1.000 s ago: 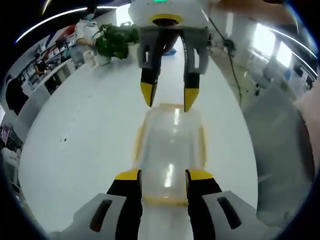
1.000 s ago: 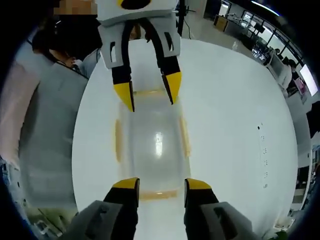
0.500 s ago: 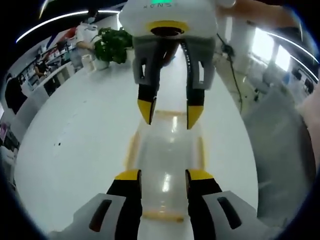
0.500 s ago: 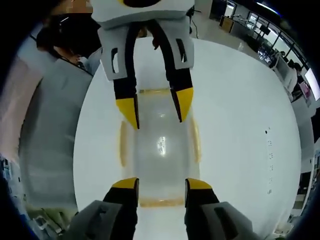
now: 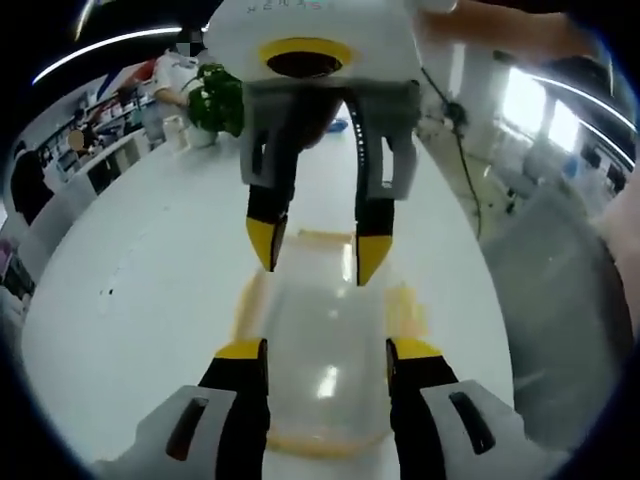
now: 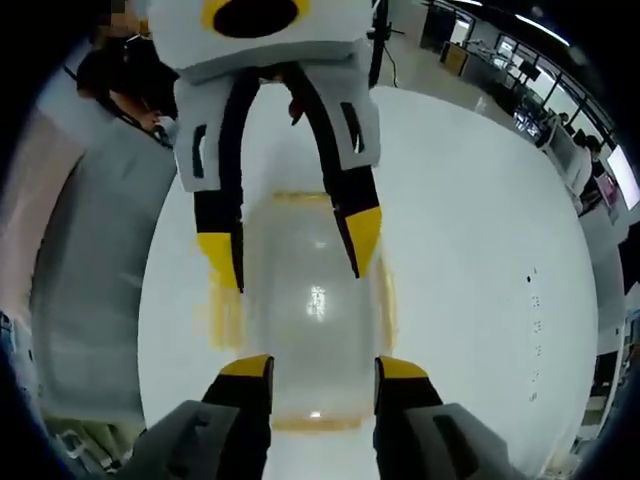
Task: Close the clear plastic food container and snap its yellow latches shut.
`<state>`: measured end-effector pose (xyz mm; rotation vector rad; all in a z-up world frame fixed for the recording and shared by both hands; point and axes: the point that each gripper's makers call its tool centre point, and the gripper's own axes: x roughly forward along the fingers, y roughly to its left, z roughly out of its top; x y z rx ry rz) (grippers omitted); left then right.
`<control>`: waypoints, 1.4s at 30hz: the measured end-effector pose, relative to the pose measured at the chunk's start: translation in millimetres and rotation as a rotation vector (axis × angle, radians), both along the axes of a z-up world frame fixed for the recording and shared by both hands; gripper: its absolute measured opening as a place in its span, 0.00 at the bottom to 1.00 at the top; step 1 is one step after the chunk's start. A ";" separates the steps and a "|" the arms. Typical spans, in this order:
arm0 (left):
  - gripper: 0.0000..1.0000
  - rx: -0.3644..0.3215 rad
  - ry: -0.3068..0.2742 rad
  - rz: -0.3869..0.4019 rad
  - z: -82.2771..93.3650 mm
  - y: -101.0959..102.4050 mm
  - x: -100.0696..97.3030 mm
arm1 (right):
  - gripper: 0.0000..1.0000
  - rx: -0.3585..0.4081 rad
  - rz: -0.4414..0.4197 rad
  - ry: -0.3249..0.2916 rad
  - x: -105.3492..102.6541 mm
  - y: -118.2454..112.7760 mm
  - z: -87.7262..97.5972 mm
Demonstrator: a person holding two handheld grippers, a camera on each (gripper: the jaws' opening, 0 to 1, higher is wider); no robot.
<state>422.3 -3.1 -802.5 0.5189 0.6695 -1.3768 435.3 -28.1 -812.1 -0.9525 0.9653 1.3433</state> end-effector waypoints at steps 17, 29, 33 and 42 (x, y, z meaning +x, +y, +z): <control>0.49 -0.006 -0.023 -0.007 -0.9 -1.9 -1.8 | 0.39 0.104 -0.073 -0.009 2.0 9.0 -0.7; 0.50 0.005 -0.048 -0.022 -1.9 -2.1 -2.9 | 0.51 0.123 -0.042 -0.068 10.8 14.7 2.4; 0.51 0.001 -0.053 -0.021 -2.1 -2.1 -3.2 | 0.58 0.115 -0.061 -0.063 18.8 13.5 1.6; 0.53 0.027 -0.091 -0.052 -4.3 -2.0 -6.1 | 0.54 0.158 0.020 0.040 7.2 34.5 -2.0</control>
